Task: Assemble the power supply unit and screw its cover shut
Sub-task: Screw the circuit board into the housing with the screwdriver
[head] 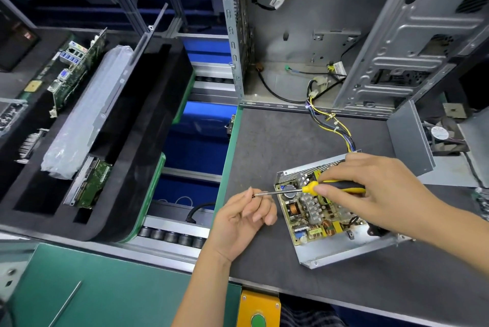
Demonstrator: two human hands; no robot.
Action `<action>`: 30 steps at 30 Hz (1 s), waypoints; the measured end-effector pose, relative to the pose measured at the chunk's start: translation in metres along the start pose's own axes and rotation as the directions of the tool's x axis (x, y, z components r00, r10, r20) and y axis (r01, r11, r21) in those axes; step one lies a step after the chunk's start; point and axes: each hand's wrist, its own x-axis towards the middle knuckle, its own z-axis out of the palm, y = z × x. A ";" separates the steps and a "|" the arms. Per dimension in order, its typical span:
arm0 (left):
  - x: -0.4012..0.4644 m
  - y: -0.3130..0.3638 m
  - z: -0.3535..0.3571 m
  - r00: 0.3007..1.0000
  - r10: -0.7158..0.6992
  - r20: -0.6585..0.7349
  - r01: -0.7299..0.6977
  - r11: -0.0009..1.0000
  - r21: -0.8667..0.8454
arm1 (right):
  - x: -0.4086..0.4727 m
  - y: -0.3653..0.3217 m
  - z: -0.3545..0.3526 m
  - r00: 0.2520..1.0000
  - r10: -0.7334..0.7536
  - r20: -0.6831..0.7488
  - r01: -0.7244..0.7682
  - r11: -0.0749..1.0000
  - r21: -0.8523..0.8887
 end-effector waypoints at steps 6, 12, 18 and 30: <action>0.002 0.000 0.001 1.000 -0.012 0.018 0.012 1.000 0.007 | 0.000 0.003 0.001 1.000 -0.020 0.021 0.021 0.999 -0.033; 0.002 -0.002 -0.001 0.998 -0.009 0.059 0.013 0.998 -0.055 | 0.001 0.001 -0.002 0.999 -0.036 0.001 0.036 0.999 -0.018; 0.004 -0.002 -0.002 0.996 -0.023 0.087 0.028 0.998 -0.062 | -0.001 0.000 -0.003 1.000 -0.012 0.028 0.011 1.000 0.009; 0.005 -0.006 0.002 0.993 -0.047 0.108 0.054 0.997 -0.062 | -0.002 0.003 -0.007 0.999 -0.025 0.030 0.024 0.999 0.027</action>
